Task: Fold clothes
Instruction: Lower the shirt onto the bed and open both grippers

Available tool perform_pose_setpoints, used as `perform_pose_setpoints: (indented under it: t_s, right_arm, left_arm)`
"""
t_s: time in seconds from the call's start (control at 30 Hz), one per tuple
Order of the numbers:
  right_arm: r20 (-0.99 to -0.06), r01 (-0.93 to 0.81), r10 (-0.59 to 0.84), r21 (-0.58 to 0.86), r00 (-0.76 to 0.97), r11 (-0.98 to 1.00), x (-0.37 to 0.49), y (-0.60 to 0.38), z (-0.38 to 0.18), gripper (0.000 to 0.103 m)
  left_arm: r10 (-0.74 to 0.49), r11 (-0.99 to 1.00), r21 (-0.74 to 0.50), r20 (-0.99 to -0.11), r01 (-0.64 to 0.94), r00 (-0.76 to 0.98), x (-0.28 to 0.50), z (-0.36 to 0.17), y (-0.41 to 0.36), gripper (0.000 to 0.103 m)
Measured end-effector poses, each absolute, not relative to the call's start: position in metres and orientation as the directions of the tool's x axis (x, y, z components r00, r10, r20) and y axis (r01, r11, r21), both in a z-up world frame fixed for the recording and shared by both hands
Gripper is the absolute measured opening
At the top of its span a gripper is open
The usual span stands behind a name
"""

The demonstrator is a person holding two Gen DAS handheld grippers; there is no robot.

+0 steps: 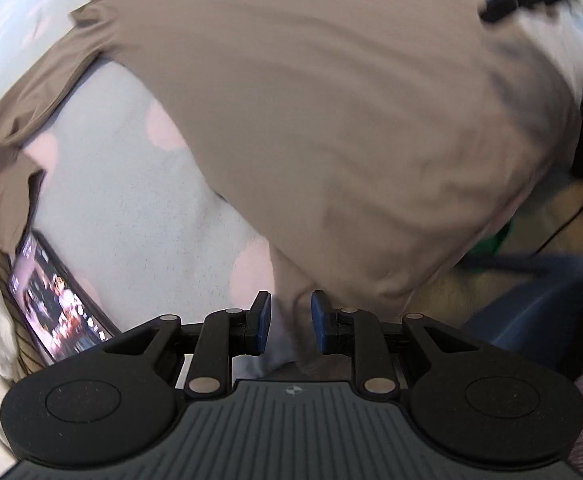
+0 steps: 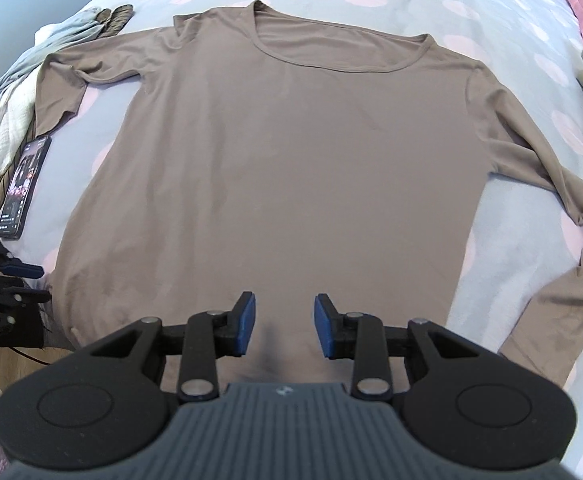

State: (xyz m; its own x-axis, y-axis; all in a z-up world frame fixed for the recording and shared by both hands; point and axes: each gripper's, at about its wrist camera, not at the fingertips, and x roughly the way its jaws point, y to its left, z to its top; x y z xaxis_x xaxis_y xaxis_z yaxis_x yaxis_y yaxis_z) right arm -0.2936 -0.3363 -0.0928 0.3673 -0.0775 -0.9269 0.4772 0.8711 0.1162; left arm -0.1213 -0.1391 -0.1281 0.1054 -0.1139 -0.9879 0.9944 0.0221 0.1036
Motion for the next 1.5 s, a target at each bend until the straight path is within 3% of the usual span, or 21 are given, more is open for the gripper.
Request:
perform_pose_setpoints:
  t_s: [0.2, 0.27, 0.3, 0.5, 0.63, 0.8, 0.9, 0.93, 1.23, 1.5]
  right_arm:
    - [-0.932, 0.460, -0.078, 0.101, 0.355, 0.882, -0.293, -0.330, -0.099, 0.036]
    - [-0.932, 0.460, -0.083, 0.094, 0.352, 0.883, -0.292, -0.329, -0.100, 0.036]
    - [-0.932, 0.462, -0.086, 0.093, 0.351, 0.882, -0.293, -0.329, -0.101, 0.036]
    - [-0.940, 0.473, -0.093, 0.079, 0.329, 0.878, -0.296, -0.329, -0.105, 0.036]
    - [-0.944, 0.470, -0.090, 0.074, 0.317, 0.880, -0.296, -0.329, -0.106, 0.036]
    - [-0.945, 0.483, -0.091, 0.078, 0.315, 0.872, -0.297, -0.332, -0.105, 0.036]
    - [-0.945, 0.492, -0.091, 0.079, 0.313, 0.867, -0.298, -0.334, -0.104, 0.037]
    - [-0.945, 0.494, -0.091, 0.080, 0.313, 0.866, -0.298, -0.334, -0.104, 0.037]
    - [-0.936, 0.520, -0.109, 0.087, 0.334, 0.850, -0.290, -0.346, -0.093, 0.039]
    - [-0.916, 0.537, -0.139, 0.094, 0.376, 0.838, -0.268, -0.361, -0.074, 0.043]
  left_arm:
    - [-0.095, 0.026, 0.087, -0.991, 0.996, 0.089, -0.115, -0.136, -0.142, 0.020]
    - [-0.094, 0.021, 0.081, -0.992, 0.996, 0.083, -0.116, -0.136, -0.142, 0.011]
    - [-0.091, 0.020, 0.076, -0.993, 0.997, 0.078, -0.117, -0.135, -0.142, 0.002]
    - [-0.027, 0.098, -0.008, -1.000, 0.995, -0.005, -0.111, -0.122, -0.128, 0.000]
    - [0.005, 0.126, 0.005, -1.000, 0.992, 0.004, -0.108, -0.122, -0.121, 0.000]
    - [0.036, 0.139, 0.047, -0.998, 0.989, 0.043, -0.108, -0.132, -0.122, 0.003]
    - [0.015, 0.110, 0.088, -0.996, 0.990, 0.087, -0.115, -0.128, -0.122, 0.023]
    - [-0.010, 0.108, 0.084, -0.996, 0.991, 0.086, -0.116, -0.123, -0.123, 0.024]
    - [-0.229, 0.294, 0.022, -0.969, 0.955, 0.093, -0.050, -0.068, -0.133, 0.024]
    - [-0.276, 0.537, 0.132, -0.906, 0.833, 0.322, 0.048, -0.035, -0.137, 0.024]
